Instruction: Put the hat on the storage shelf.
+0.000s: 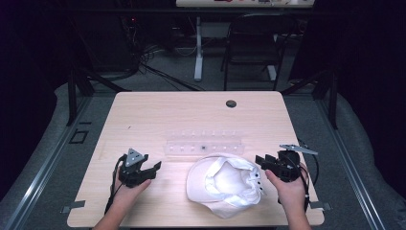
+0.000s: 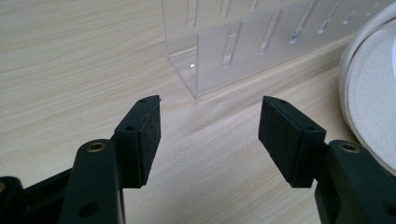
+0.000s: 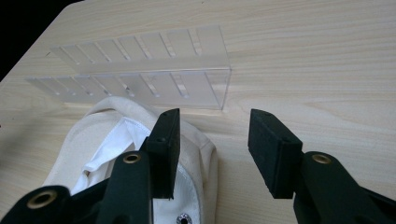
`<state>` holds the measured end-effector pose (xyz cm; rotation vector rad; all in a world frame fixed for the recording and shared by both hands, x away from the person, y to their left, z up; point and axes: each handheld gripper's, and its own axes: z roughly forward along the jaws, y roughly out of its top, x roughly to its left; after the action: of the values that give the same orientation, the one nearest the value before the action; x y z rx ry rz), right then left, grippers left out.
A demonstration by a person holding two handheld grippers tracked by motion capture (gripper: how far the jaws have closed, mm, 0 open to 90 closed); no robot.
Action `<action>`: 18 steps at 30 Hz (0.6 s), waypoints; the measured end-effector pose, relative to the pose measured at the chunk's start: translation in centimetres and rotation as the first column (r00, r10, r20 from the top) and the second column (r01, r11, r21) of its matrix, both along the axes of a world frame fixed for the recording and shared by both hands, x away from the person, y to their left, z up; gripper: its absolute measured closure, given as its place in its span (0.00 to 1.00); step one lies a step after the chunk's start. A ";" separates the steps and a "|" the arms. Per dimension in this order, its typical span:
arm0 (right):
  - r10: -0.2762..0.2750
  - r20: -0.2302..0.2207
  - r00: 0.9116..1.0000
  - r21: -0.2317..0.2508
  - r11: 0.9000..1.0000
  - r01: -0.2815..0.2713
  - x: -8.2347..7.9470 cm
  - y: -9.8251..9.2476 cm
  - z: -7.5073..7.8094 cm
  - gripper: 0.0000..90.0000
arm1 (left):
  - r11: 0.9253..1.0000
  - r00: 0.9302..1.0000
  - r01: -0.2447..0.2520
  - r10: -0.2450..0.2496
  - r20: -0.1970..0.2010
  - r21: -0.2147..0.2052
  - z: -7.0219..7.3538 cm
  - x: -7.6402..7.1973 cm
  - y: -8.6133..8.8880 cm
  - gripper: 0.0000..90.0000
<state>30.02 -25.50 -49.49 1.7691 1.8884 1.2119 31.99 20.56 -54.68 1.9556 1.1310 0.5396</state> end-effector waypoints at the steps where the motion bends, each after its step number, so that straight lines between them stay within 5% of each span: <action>1: -0.004 -0.001 1.000 0.001 1.000 0.004 0.0 0.0 0.0 0.60 | 1.000 1.000 -0.008 0.008 -0.002 -0.010 0.0 0.0 0.0 0.44; 9: 0.004 -0.003 1.000 0.005 1.000 -0.004 -0.1 0.3 0.2 0.59 | 1.000 1.000 -0.004 0.004 -0.011 -0.016 0.0 0.0 0.2 0.47; 18: 0.052 -0.057 0.997 0.044 0.998 -0.050 0.2 1.3 1.0 0.58 | 1.000 1.000 -0.006 0.005 -0.010 -0.021 0.2 -0.1 0.2 0.50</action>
<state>30.17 -24.23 -48.53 1.8072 1.9660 1.2393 31.86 20.71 -54.46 1.9394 1.1439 0.5198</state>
